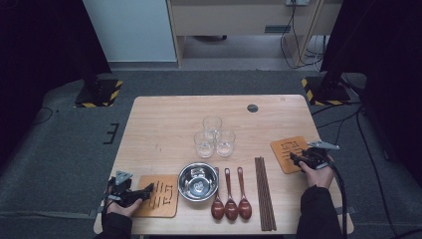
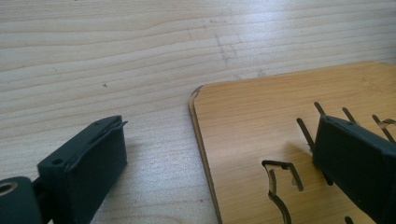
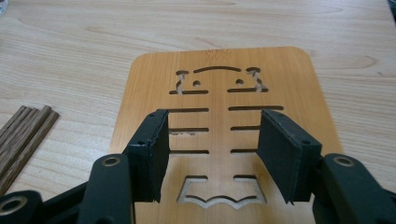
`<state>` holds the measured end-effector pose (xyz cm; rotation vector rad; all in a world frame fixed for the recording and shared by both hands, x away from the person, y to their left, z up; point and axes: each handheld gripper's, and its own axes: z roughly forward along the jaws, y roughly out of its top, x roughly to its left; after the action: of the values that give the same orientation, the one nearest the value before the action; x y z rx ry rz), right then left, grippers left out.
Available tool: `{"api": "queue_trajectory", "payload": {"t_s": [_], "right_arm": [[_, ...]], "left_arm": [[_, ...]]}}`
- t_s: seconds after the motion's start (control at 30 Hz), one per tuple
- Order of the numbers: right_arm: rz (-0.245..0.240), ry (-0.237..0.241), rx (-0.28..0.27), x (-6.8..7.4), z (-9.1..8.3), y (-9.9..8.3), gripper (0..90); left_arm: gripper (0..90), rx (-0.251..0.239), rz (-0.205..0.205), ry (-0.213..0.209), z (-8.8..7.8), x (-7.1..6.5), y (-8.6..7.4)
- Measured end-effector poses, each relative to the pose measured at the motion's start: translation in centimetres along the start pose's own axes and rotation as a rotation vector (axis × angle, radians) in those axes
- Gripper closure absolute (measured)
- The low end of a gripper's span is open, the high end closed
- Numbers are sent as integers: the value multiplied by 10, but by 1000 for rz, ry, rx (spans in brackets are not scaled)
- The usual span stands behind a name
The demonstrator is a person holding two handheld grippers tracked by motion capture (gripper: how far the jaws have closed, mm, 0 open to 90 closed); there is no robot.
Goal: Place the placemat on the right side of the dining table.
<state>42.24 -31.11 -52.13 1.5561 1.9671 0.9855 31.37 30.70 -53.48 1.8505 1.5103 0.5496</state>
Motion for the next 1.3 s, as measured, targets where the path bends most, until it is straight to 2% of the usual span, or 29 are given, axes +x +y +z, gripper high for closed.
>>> {"api": "queue_trajectory", "payload": {"t_s": [0.17, 0.3, 0.53, 0.8, 1.03, 1.07, 1.23, 1.3], "right_arm": [[-18, -10, 35, 1, 6, -2, 428], [-17, -19, 38, 2, 8, -3, 426], [-40, -40, 30, 2, 11, -4, 411], [-52, -75, -12, 6, 15, -7, 408], [-42, -90, -19, 9, 16, -8, 410], [-27, -101, -19, 12, 16, -8, 412], [-10, -127, -11, 17, 16, -7, 412], [17, -153, -1, 23, 17, -6, 413]], "left_arm": [[21, 0, 0, 0, 0, 0, 0], [20, 0, 0, 0, 0, 0, 0], [20, 0, 0, 0, 0, 0, 0], [20, 0, 0, 0, 0, 0, 0], [20, 0, 0, 0, 0, 0, 0], [20, 0, 0, 0, 0, 0, 0], [20, 0, 0, 0, 0, 0, 0], [20, 0, 0, 0, 0, 0, 0]]}}
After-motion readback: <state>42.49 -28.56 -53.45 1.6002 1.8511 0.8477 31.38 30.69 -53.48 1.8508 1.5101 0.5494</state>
